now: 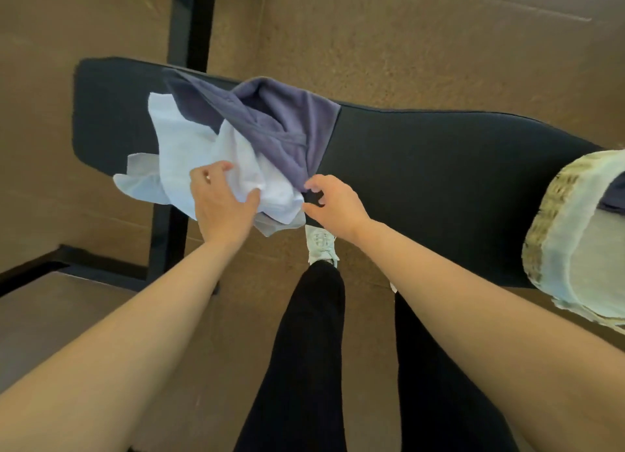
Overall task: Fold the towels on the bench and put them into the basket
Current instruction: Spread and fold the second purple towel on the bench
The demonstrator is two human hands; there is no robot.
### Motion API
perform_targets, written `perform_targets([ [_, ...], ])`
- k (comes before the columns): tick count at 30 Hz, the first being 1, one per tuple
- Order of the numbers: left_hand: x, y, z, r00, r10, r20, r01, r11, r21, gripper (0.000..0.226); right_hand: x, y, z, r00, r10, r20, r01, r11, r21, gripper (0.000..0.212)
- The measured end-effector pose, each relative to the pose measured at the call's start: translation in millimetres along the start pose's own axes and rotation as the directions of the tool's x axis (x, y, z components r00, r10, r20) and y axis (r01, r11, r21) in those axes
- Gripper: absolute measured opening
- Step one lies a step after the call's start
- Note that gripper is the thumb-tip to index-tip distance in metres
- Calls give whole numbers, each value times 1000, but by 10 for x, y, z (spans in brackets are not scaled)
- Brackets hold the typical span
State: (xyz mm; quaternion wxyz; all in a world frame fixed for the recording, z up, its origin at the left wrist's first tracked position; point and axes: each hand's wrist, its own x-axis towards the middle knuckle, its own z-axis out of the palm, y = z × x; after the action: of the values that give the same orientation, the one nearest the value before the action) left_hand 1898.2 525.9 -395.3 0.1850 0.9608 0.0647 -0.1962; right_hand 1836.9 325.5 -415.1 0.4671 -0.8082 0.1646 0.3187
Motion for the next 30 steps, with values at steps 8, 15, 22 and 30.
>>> perform_targets([
  [8,288,-103,-35,989,145,6,-142,978,-152,32,710,-551,129,947,-179,-266,167,984,-67,39],
  [15,481,143,-192,998,-8,58,34,881,-472,14,782,-733,8,964,-116,-240,106,993,-56,24],
  [22,657,516,-264,946,-176,272,311,730,-609,16,420,-678,-64,968,-136,-211,140,990,5,25],
  [30,509,788,-247,930,47,365,207,752,-625,30,350,-769,-490,946,54,-321,84,912,403,20],
])
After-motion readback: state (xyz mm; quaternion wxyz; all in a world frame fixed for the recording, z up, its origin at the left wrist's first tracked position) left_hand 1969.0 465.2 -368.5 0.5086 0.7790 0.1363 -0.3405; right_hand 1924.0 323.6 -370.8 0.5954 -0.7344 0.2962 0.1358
